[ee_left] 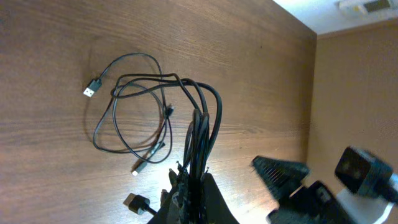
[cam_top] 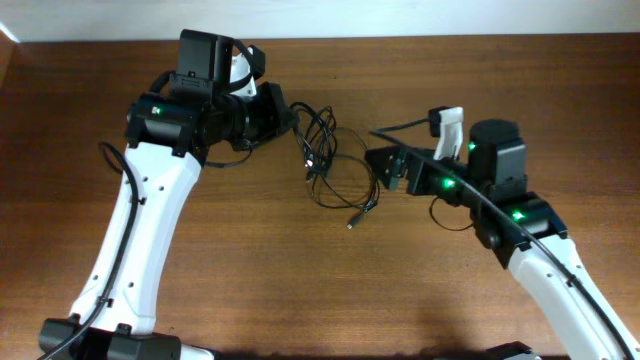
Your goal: Untangle cables
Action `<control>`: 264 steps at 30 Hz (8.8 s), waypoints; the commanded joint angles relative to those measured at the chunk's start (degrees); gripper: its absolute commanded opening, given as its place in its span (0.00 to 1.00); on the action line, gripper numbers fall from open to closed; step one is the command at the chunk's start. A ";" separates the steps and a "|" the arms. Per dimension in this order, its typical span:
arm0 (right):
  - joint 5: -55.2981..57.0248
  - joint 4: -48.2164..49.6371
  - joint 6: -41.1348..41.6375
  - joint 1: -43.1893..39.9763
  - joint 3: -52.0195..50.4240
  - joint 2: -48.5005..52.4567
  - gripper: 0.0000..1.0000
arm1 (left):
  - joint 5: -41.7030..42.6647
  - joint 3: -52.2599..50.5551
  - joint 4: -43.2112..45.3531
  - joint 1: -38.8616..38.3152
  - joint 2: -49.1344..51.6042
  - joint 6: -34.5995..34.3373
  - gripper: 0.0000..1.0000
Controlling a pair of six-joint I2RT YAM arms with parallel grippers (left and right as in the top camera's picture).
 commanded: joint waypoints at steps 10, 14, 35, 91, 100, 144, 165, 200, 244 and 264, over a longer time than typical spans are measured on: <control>1.62 2.78 -0.13 8.11 0.63 0.00 0.99 | -0.22 0.90 -1.14 -3.28 0.13 -24.09 0.08; 1.90 2.78 -0.15 8.11 0.63 0.00 0.99 | -0.63 0.90 -1.07 -5.05 0.13 -24.28 0.09; 2.51 3.06 0.04 8.11 0.63 9.57 1.00 | 2.12 0.90 -1.11 -5.03 0.13 -31.28 0.15; 6.19 1.66 -0.42 8.07 0.63 9.57 0.99 | -46.05 -48.63 21.46 -4.98 0.42 -13.44 0.89; 6.21 1.03 -0.42 8.07 0.61 9.57 0.99 | -46.03 -48.65 24.26 -4.98 8.63 -13.44 0.71; -1.88 3.21 -0.37 8.13 0.63 9.64 0.99 | -42.42 -37.66 18.03 -4.98 -27.47 -26.18 0.00; -0.48 3.19 -0.42 9.25 0.63 9.64 0.99 | -9.68 -37.66 40.44 -4.98 -27.47 -38.27 0.00; -3.54 15.47 2.95 2.86 0.63 9.84 0.99 | -14.75 -37.68 31.69 -4.98 -27.47 -42.36 0.00; -4.33 16.52 -8.41 13.75 0.63 9.97 1.00 | -17.92 -37.68 37.81 -12.39 -25.75 -41.62 0.00; -4.31 10.78 -9.70 21.94 0.63 10.21 0.94 | -29.92 -37.68 46.56 -6.93 -25.75 -41.59 0.00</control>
